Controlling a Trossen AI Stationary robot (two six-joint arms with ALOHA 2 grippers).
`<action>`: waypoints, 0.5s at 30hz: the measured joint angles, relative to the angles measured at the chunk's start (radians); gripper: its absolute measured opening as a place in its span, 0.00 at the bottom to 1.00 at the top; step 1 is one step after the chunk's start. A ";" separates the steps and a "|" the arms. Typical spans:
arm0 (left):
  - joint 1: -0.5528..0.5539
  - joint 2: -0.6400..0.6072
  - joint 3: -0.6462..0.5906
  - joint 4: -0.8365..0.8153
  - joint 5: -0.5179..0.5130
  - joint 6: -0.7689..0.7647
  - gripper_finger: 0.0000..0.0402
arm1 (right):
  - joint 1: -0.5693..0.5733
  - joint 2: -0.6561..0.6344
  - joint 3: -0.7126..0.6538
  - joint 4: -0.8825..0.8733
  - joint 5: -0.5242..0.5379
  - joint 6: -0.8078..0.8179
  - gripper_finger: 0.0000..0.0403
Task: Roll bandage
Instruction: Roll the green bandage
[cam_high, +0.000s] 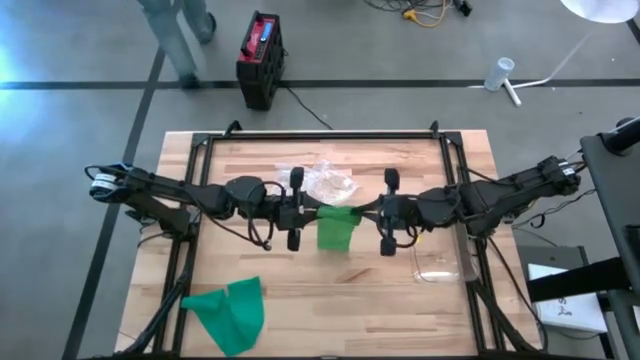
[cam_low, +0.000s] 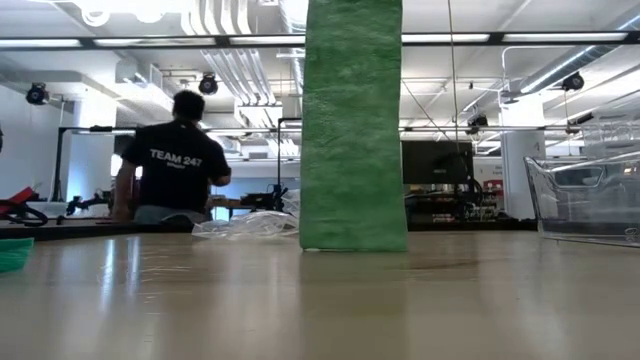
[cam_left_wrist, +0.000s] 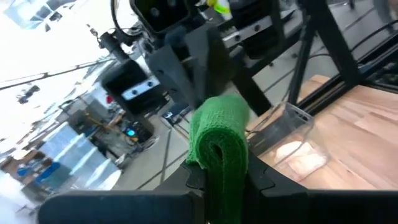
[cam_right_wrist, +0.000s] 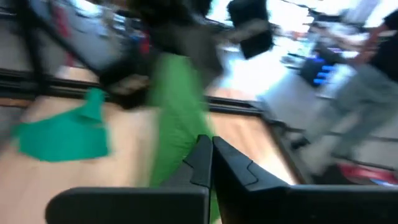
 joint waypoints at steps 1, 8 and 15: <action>-0.004 0.000 0.000 0.002 0.015 -0.002 0.06 | -0.001 -0.001 0.000 -0.005 0.039 -0.012 0.00; -0.013 -0.009 0.002 -0.015 0.033 -0.022 0.06 | 0.004 -0.010 0.018 -0.041 0.145 -0.054 0.00; -0.012 -0.034 0.002 -0.054 -0.095 -0.005 0.06 | 0.031 -0.013 0.056 -0.017 0.054 -0.029 0.12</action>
